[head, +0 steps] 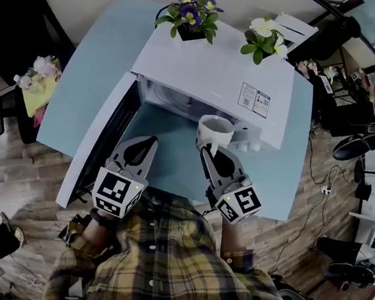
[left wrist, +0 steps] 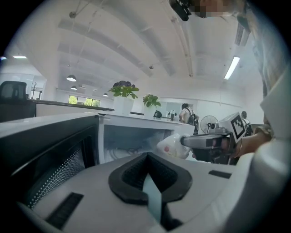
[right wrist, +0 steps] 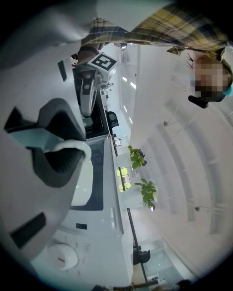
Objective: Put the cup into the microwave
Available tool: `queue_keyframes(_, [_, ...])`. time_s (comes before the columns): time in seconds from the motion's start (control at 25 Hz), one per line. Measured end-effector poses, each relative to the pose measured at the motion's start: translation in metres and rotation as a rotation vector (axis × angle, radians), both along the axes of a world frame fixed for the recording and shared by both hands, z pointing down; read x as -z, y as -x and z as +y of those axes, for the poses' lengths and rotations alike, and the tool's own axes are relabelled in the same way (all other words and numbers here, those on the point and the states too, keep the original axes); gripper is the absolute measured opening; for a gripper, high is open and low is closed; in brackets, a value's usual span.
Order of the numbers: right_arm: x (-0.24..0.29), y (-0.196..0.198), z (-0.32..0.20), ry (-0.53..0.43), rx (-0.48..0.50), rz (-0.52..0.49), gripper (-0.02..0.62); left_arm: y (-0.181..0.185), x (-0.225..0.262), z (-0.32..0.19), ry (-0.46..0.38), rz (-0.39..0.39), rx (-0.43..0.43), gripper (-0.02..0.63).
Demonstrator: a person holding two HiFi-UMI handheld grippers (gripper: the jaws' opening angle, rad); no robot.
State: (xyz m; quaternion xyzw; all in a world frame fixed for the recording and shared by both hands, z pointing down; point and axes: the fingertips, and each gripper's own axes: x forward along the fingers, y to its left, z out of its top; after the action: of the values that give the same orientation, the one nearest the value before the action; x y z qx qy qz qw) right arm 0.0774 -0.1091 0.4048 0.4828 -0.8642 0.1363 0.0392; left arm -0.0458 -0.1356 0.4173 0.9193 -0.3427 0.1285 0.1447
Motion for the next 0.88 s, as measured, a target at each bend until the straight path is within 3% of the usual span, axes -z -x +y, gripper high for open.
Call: queue_keyframes(0.88, [-0.032,0.004,-0.030,-0.011,0.003,0.004,0.052,-0.008,-0.020,0.017,0.050,-0.011,-0.002,-0.009])
